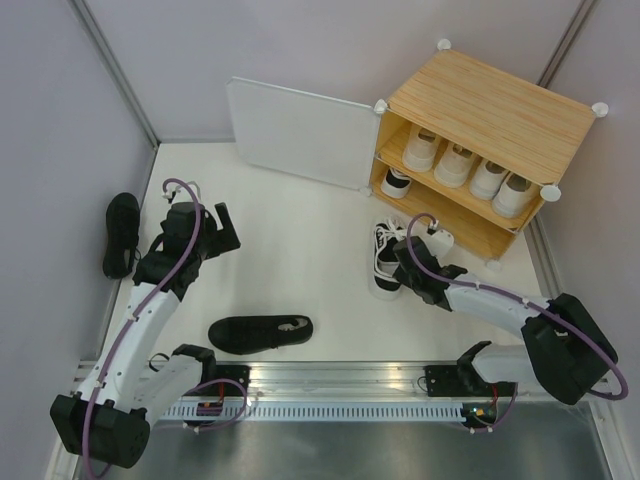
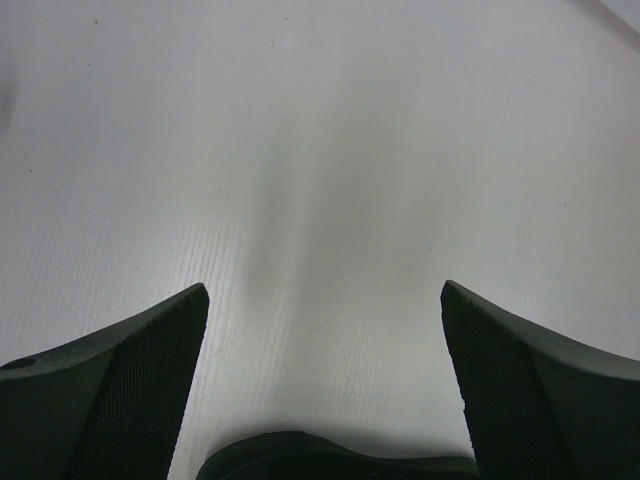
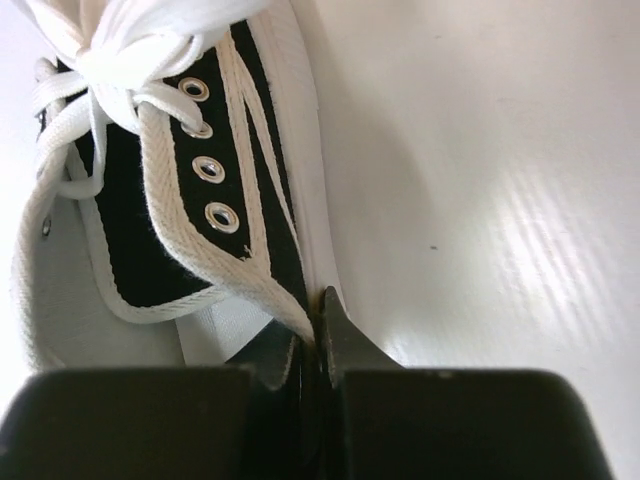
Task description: Place and organize the shoes in the shoe cabinet
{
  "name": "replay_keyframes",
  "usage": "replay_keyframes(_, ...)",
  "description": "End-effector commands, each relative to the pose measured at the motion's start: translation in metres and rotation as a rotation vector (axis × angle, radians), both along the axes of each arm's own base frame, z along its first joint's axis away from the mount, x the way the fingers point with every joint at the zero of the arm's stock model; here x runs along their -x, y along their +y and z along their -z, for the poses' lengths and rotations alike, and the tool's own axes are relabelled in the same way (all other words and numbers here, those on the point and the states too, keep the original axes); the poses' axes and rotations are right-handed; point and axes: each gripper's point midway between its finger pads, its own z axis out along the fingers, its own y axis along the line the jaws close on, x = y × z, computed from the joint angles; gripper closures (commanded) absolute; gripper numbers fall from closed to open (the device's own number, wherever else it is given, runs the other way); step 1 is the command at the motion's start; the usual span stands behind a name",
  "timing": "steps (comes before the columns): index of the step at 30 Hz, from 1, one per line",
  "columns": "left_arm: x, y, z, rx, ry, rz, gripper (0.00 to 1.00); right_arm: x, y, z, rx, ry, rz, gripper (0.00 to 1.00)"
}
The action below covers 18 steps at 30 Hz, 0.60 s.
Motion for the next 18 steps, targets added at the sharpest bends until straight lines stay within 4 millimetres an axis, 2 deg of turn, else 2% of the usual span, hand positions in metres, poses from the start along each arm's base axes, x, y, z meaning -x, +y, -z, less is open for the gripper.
replay_keyframes(1, -0.006, 0.003, -0.011, -0.025, -0.05, 0.012, 0.0, -0.017, -0.013, -0.04, 0.052, -0.093, 0.05, 0.99)
replay_keyframes(7, -0.005, 0.004, -0.011, -0.029, -0.051, 0.009, 0.0, -0.047, -0.041, -0.063, 0.068, -0.131, 0.121, 0.99)
replay_keyframes(13, -0.006, 0.004, -0.01, -0.032, -0.046, 0.008, 0.0, -0.074, -0.061, -0.075, 0.086, -0.15, 0.17, 0.99)
replay_keyframes(16, -0.006, 0.004, -0.01, -0.032, -0.045, 0.009, 0.0, -0.087, -0.064, -0.08, 0.082, -0.166, 0.189, 0.99)
replay_keyframes(18, -0.006, 0.003, -0.01, -0.032, -0.046, 0.01, 0.0, -0.095, -0.07, -0.076, 0.089, -0.155, 0.216, 0.99)
